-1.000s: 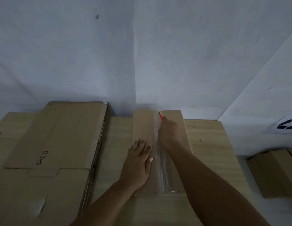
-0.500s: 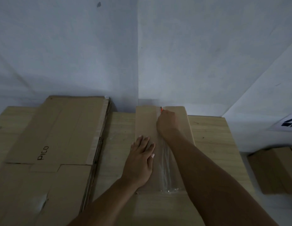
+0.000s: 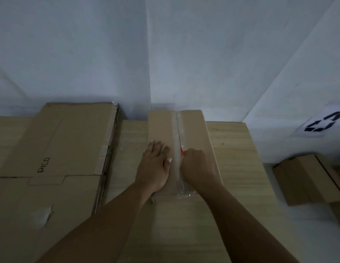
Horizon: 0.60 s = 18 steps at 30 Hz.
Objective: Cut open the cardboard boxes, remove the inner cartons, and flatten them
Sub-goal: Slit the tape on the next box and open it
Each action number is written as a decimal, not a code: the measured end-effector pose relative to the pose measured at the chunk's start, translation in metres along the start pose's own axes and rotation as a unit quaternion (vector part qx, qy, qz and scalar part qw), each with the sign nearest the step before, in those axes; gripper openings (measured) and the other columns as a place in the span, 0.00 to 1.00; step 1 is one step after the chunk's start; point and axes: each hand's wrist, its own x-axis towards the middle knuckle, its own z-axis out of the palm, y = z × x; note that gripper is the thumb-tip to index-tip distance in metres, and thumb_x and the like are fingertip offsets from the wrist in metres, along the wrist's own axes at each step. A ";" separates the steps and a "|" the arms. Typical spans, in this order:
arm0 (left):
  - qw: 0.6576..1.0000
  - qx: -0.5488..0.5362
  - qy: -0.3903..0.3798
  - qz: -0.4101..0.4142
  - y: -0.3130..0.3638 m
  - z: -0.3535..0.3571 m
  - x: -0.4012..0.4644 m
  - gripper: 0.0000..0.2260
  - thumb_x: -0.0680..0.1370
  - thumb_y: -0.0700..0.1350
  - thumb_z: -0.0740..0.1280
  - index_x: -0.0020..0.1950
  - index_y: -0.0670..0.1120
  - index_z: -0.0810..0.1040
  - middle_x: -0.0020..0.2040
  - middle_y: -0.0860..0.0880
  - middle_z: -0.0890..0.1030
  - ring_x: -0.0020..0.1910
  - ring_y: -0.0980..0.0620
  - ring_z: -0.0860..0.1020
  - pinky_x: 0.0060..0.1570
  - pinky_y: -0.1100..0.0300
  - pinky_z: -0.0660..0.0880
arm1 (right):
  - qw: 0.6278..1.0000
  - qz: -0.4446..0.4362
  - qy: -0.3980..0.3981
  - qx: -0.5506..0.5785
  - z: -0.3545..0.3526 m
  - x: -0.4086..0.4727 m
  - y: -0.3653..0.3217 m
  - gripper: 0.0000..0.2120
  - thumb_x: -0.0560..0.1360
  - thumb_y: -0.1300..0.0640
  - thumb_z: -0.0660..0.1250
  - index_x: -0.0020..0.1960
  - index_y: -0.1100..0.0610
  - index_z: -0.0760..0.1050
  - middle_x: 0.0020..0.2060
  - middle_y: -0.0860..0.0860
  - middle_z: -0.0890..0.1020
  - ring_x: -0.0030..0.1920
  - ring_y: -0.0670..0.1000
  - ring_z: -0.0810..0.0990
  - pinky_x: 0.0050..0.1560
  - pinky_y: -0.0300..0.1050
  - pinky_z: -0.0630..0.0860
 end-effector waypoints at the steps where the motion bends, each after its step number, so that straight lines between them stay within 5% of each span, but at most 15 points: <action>1: 1.000 -0.004 -0.002 -0.004 0.000 0.000 0.000 0.31 0.80 0.60 0.41 0.78 0.50 0.65 0.81 0.50 0.58 0.81 0.47 0.47 0.77 0.46 0.54 | 1.000 -0.003 0.000 -0.005 0.003 -0.010 0.002 0.10 0.80 0.59 0.58 0.53 0.58 0.78 0.49 0.56 0.82 0.51 0.58 0.83 0.40 0.43 0.68; 13: 1.000 0.006 -0.008 0.016 0.004 0.004 -0.002 0.29 0.81 0.59 0.43 0.79 0.50 0.64 0.81 0.48 0.58 0.81 0.47 0.47 0.77 0.44 0.54 | 0.999 0.028 -0.013 0.023 0.013 -0.059 0.009 0.10 0.78 0.61 0.59 0.55 0.56 0.77 0.44 0.52 0.80 0.37 0.51 0.75 0.33 0.41 0.66; 18: 0.999 0.001 0.003 0.046 0.005 0.001 -0.003 0.32 0.80 0.59 0.40 0.78 0.46 0.65 0.80 0.44 0.60 0.81 0.44 0.47 0.79 0.53 0.44 | 0.997 0.064 0.002 0.048 0.008 -0.061 0.004 0.08 0.79 0.60 0.59 0.54 0.56 0.76 0.42 0.51 0.79 0.37 0.50 0.72 0.31 0.42 0.64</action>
